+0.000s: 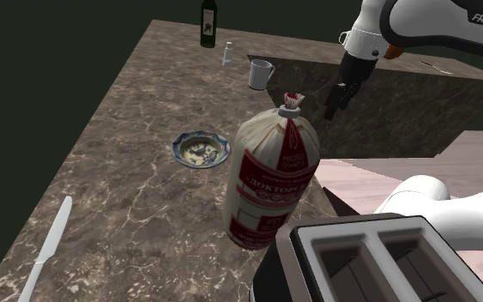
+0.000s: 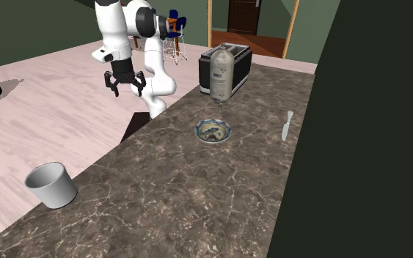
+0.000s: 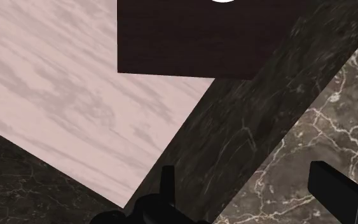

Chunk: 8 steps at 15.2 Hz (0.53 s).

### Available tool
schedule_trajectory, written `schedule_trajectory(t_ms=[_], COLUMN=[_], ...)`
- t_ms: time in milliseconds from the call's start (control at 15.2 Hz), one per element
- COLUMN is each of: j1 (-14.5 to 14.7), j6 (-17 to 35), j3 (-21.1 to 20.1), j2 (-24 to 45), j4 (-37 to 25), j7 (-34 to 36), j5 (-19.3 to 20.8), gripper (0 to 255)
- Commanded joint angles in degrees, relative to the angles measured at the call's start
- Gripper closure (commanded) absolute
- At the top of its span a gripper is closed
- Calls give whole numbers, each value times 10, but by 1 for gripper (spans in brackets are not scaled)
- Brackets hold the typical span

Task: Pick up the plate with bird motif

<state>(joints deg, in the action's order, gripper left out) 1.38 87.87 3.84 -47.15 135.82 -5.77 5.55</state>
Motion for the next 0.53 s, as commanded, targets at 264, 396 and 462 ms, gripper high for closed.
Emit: schedule_trajectory(t_ms=[264, 396, 462], j1=[13, 18, 20], j6=[7, 11, 14], j3=[-60, -89, -104], j2=[28, 47, 58], j4=[-14, -26, -33], j7=[72, 108, 126], j5=[-32, -46, -53], gripper=[0, 0, 0])
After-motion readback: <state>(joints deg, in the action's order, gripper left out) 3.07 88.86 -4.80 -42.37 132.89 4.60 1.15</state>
